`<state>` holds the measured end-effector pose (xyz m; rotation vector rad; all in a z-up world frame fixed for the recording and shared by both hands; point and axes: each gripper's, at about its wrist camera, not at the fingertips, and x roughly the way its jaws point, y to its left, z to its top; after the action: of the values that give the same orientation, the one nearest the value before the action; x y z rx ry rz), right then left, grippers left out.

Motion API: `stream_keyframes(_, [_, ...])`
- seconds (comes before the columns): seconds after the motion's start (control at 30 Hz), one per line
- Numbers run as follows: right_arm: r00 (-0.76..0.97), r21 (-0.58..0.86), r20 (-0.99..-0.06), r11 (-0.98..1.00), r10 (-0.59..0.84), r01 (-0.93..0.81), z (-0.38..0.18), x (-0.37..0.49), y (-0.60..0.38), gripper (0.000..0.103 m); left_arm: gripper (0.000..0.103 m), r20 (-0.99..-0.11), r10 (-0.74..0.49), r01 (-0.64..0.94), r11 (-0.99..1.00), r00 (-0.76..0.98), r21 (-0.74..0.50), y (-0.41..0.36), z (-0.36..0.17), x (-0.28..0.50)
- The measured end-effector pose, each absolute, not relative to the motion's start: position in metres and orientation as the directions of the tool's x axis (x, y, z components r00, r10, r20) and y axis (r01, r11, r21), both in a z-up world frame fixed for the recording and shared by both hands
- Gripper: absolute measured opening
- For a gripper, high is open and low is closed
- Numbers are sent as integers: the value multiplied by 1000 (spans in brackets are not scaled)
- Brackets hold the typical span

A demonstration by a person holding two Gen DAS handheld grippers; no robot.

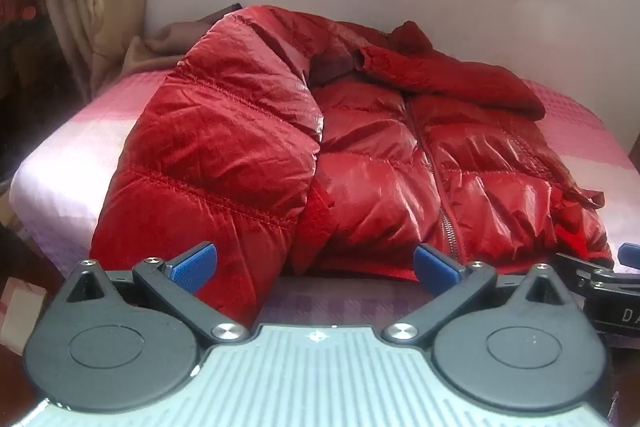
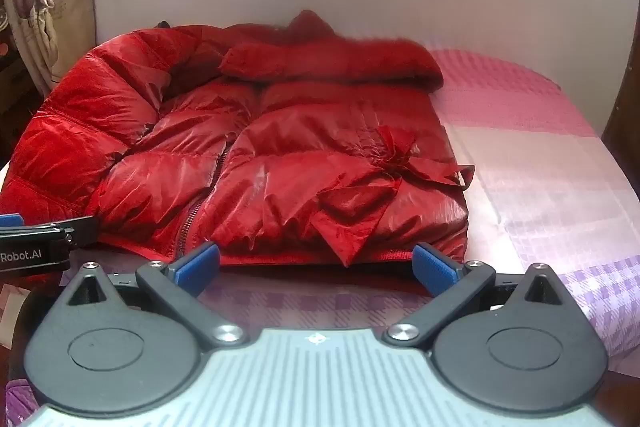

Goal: Fold large clothes
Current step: 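Move the left gripper toward the red jacket's sleeve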

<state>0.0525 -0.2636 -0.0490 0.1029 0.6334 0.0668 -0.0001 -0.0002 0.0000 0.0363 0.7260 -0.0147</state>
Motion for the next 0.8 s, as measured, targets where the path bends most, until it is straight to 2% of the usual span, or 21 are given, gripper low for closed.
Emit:
stream_keyframes(0.2, [803,128,-587,991,108,-40,-48,52,-264,103,103,-656,-2,34,999,754,36,-3,-7,-8])
stream_keyframes(0.8, [798,132,-589,989,129,-62,-49,51,-259,103,103,-706,-19,18,1000,708,-9,4,-10,-1])
